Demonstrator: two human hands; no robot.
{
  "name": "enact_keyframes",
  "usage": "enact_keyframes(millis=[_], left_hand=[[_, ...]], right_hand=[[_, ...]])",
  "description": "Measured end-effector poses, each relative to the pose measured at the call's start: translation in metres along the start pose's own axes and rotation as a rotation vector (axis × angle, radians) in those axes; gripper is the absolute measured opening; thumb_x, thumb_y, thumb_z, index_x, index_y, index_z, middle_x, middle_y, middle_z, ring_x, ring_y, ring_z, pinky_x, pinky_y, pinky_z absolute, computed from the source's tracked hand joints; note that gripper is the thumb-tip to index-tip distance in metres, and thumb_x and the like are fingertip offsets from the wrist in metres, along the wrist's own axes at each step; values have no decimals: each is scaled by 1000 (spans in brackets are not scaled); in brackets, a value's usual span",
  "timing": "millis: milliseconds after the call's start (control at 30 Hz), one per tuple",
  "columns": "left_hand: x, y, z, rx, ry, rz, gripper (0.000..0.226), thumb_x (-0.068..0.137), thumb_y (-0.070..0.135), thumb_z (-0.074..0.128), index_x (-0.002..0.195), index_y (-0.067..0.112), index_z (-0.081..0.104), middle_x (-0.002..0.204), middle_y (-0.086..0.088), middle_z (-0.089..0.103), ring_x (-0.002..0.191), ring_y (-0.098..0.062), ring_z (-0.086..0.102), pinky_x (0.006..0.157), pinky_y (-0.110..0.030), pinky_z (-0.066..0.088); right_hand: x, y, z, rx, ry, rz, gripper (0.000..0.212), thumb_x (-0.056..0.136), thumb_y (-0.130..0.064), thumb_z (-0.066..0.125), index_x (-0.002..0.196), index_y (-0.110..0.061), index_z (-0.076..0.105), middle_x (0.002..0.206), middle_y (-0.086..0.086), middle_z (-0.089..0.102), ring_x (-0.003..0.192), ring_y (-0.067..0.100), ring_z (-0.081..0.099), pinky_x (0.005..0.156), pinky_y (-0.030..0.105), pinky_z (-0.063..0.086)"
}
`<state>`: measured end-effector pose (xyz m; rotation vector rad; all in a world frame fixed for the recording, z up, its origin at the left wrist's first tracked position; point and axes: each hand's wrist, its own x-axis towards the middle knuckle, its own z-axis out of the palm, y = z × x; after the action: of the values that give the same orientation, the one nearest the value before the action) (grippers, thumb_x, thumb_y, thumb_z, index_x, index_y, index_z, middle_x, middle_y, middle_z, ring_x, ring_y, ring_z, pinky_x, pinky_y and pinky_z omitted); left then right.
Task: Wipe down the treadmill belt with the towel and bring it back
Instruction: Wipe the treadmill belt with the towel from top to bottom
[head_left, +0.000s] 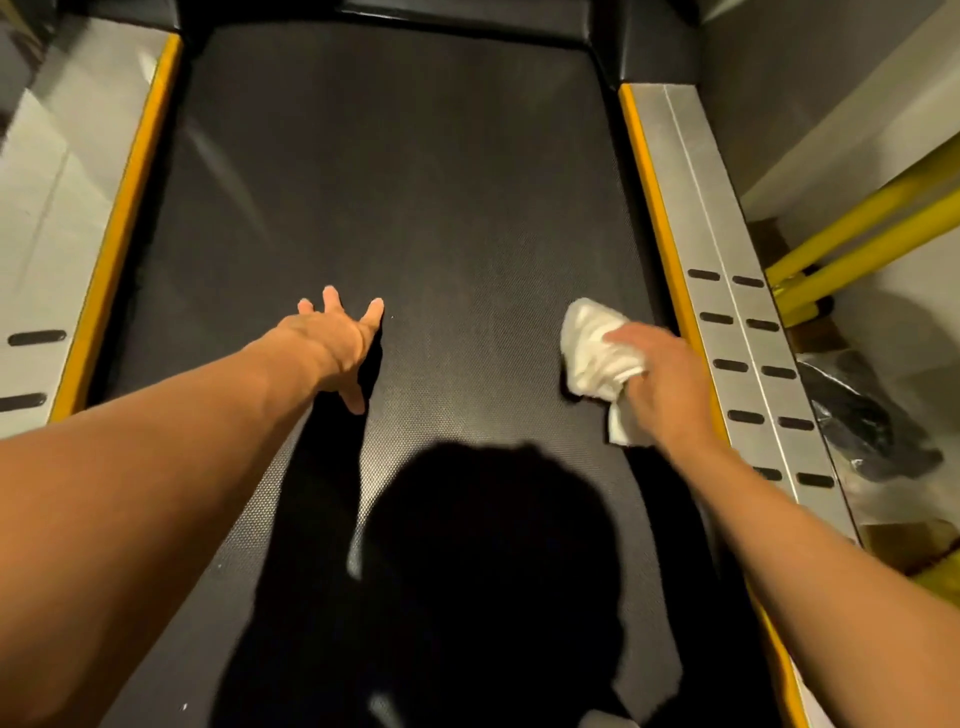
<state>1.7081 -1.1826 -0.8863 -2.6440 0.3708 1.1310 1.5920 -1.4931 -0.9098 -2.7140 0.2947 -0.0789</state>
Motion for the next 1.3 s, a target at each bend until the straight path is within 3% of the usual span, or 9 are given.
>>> enact_keyframes(millis=[100, 200, 333, 500, 700, 867, 1067, 1200, 1300], left_hand=[[0, -3, 3, 14, 19, 13, 131, 67, 47, 82, 150, 33, -18, 158, -19, -14, 146, -43, 2, 112, -58, 27], [1, -5, 2, 42, 45, 35, 130, 67, 48, 82, 151, 32, -16, 158, -21, -11, 145, -45, 7, 111, -57, 30], [-1, -3, 4, 44, 54, 54, 126, 69, 46, 82, 152, 31, -12, 159, -20, -8, 145, -44, 10, 110, -57, 32], [-2, -11, 10, 25, 94, 105, 120, 71, 45, 81, 153, 34, -6, 160, -17, -4, 145, -42, 14, 111, -55, 32], [-16, -36, 14, -114, 106, 175, 107, 72, 32, 82, 154, 27, 15, 161, -12, 7, 143, -32, 28, 113, -40, 33], [-27, -72, 39, -55, 116, 101, 103, 76, 30, 80, 154, 25, 13, 161, -15, 4, 143, -35, 25, 113, -41, 31], [-39, -98, 58, -46, 47, 13, 110, 77, 34, 78, 154, 27, 1, 162, -11, -5, 146, -34, 18, 113, -41, 29], [-41, -103, 72, -77, 36, 19, 116, 77, 31, 79, 153, 29, -7, 161, -8, -14, 148, -31, 6, 115, -44, 26], [-44, -105, 71, -44, 78, 9, 115, 75, 41, 79, 153, 34, -5, 162, -4, -10, 148, -29, 11, 114, -44, 31]], right_hand=[[13, 22, -7, -157, 80, 257, 22, 78, 5, 48, 91, -3, 64, 95, 19, 64, 90, 39, 58, 67, 28, 33], [-14, -6, 7, -144, -31, 76, 15, 68, 4, 46, 70, -10, 51, 76, 9, 56, 75, 36, 54, 59, 29, 24], [-37, -29, 10, 116, -127, -201, 35, 69, -13, 50, 97, -15, 72, 99, -1, 67, 93, 13, 56, 79, 15, 38], [-3, -21, 25, -119, 33, 185, 15, 75, 4, 52, 85, -6, 57, 96, 16, 55, 89, 35, 51, 65, 31, 31], [-42, -104, 44, -15, -482, -422, 28, 70, -26, 47, 85, -18, 69, 83, 10, 64, 80, 34, 61, 60, 31, 38], [3, -85, 46, -22, -74, 31, 18, 76, -4, 46, 87, -12, 58, 98, 13, 55, 90, 35, 53, 65, 35, 40], [-49, -126, 77, 96, -439, -522, 30, 77, -21, 53, 105, -30, 59, 90, -3, 58, 91, 24, 57, 71, 29, 39], [7, -141, 70, 46, -172, -273, 31, 76, -4, 51, 97, -21, 66, 95, 7, 56, 90, 29, 53, 67, 32, 40], [-7, -153, 75, -49, -277, -274, 28, 81, -10, 51, 107, -17, 60, 108, 7, 49, 98, 31, 47, 64, 33, 35]])
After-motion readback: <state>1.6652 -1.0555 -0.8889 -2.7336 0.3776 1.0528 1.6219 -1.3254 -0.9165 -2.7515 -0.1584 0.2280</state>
